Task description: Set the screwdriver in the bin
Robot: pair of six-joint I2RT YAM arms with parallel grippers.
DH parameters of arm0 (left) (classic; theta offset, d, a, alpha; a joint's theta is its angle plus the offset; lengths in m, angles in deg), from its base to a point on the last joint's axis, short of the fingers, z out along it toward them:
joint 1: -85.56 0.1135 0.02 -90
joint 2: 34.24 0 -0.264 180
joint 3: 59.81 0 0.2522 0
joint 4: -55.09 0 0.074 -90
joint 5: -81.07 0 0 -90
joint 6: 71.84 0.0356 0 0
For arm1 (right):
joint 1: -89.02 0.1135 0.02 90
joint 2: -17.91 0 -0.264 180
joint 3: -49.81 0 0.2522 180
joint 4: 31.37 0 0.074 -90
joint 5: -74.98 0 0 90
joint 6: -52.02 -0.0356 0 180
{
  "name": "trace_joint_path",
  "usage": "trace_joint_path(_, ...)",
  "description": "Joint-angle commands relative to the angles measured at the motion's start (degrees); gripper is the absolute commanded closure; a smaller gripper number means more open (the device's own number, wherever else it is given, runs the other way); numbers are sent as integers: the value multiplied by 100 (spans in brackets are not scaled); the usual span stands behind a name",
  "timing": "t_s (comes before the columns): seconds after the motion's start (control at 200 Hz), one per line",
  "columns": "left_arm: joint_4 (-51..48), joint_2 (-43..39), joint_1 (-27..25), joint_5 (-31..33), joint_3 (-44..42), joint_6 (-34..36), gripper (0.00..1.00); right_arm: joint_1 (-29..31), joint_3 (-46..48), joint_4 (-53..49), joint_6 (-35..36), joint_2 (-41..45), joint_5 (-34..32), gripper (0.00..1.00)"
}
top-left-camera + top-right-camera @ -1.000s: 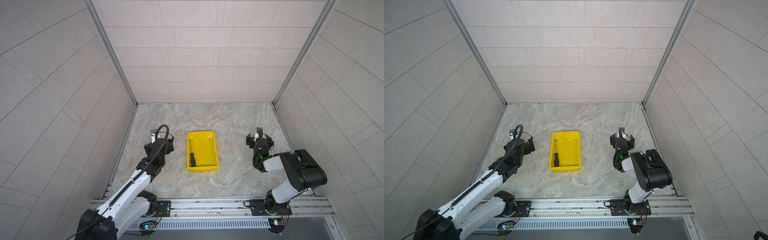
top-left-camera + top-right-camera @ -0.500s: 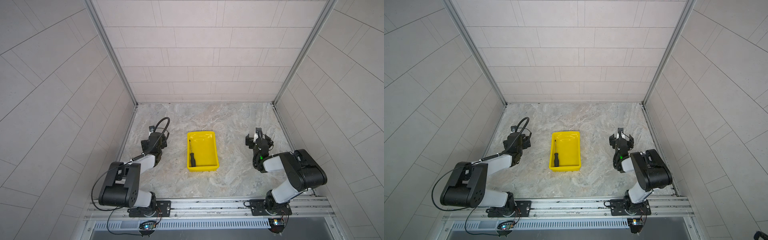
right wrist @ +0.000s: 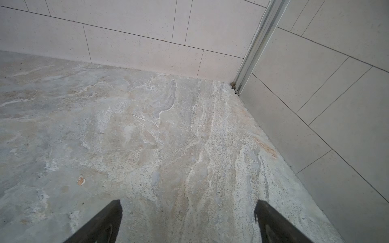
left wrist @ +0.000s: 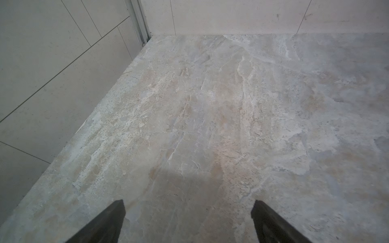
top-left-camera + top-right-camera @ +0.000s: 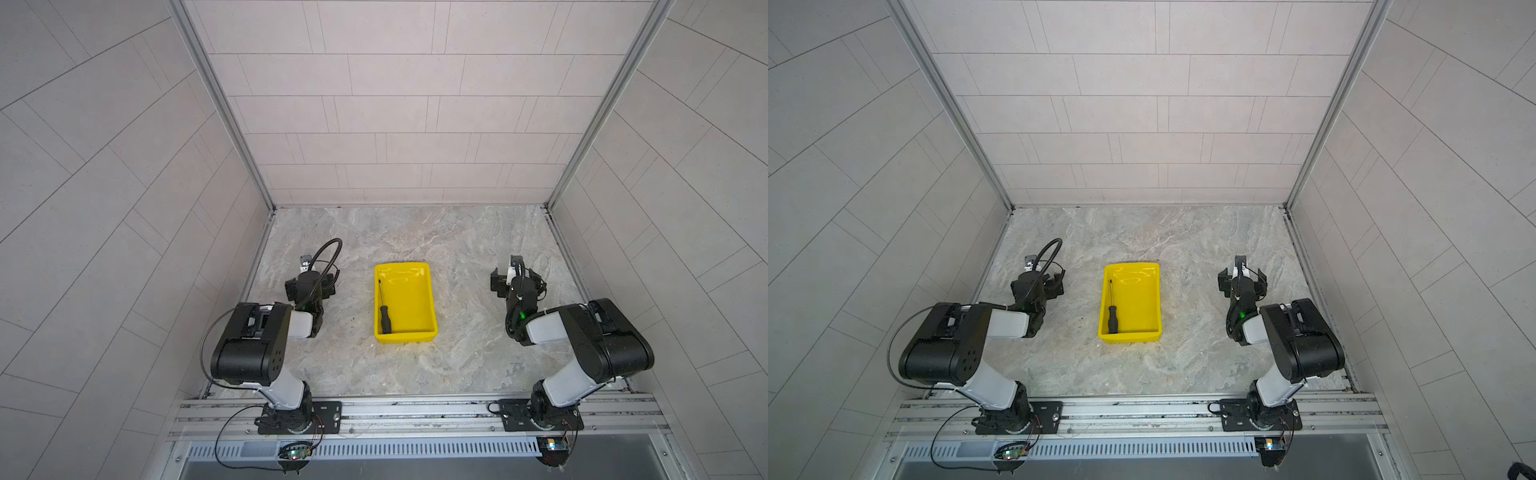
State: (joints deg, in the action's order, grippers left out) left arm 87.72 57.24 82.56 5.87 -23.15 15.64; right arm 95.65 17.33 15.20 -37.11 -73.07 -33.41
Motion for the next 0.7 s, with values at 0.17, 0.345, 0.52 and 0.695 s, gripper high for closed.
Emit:
trace_joint_path(0.17, 1132, -28, -269, 292, -240, 389, 0, -116, -113, -229, -68, 27, 229, 1)
trace_joint_path(0.345, 1163, -24, -284, 294, -250, 389, 0, -135, -120, -233, -65, 20, 252, 1)
trace_joint_path(0.52, 1167, -34, -286, 290, -259, 380, 0, -128, -130, -242, -39, 16, 257, 1)
trace_joint_path(0.695, 1163, -33, -280, 286, -259, 384, 0, -130, -131, -238, -27, 16, 255, 1)
